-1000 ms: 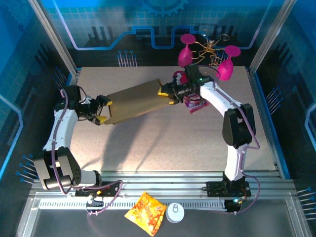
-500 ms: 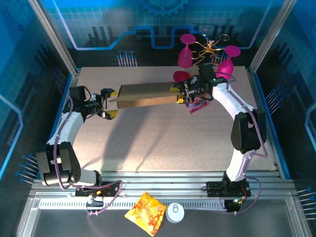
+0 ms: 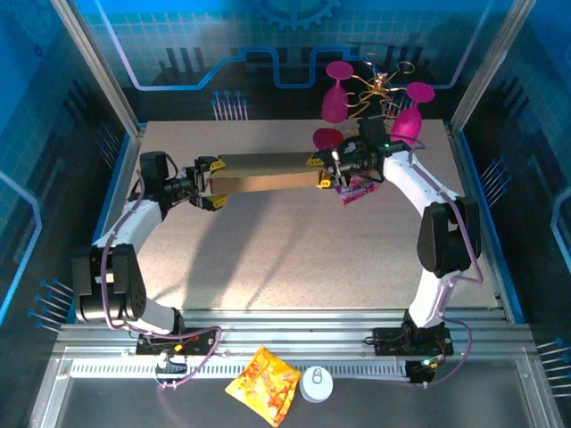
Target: Fold the paper box
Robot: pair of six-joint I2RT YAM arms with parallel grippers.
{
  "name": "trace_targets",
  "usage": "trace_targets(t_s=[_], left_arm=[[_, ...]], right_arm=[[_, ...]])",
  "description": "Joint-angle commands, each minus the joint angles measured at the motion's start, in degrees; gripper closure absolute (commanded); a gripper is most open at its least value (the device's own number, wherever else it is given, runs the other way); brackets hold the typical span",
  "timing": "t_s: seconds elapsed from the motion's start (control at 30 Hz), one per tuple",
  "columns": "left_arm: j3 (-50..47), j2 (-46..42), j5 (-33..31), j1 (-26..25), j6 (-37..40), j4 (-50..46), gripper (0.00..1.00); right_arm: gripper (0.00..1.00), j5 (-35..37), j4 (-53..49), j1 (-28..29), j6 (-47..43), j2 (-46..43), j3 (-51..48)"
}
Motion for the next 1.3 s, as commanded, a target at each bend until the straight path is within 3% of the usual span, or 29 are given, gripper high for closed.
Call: trace_targets(t_s=[0.0, 0.17, 0.3, 0.4, 0.57, 0.73, 0.87, 1.0, 1.1, 1.27], left_arm=[[-2.72, -0.28, 1.16, -0.49, -4.50, 4.25, 0.22], [-3.65, -1.86, -0.38, -0.52, -4.47, 1.32, 0.43], [-5.18, -4.35, -2.50, -0.59, -5.29, -2.33, 0.74], [-6.11, -7.07, -4.92, -0.59, -6.39, -8.03, 0.82], [-6.50, -9.22, -6.58, -0.59, -7.84, -16.51, 0.83], [-5.24, -8.83, -6.52, -0.68, -7.41, -23.84, 0.83], [-6.83, -8.41, -5.89, -0.68, -9.82, -25.34, 0.78], [-8.29, -7.07, -6.03, -0.59, -11.07, -25.58, 0.79], [-8.53, -5.44, -6.42, 0.29, -11.84, -25.09, 0.79], [-7.33, -1.92, -6.59, 3.27, -11.45, -23.74, 0.79]], right_arm=[[0.65, -2.17, 0.64, 0.09, 0.84, -2.11, -0.81], [0.60, -1.22, 0.19, 0.17, 0.20, -2.83, -1.68], [0.44, 1.34, -5.23, 0.13, -4.53, -3.70, -0.12], [0.33, 4.13, -6.25, 0.13, -8.12, -5.91, -0.65], [0.24, 11.86, -10.36, 0.13, -17.72, -11.94, -2.02], [0.23, 19.79, -15.29, 0.13, -28.64, -16.71, -1.96], [0.31, 23.27, -14.99, 1.24, -38.08, -18.55, -3.09], [0.38, 33.67, -17.08, 6.14, -49.04, -19.36, -3.52], [0.40, 37.89, -14.30, 8.40, -51.10, -19.94, -7.48], [0.26, 35.60, -6.42, 8.17, -50.16, -20.40, -14.05]])
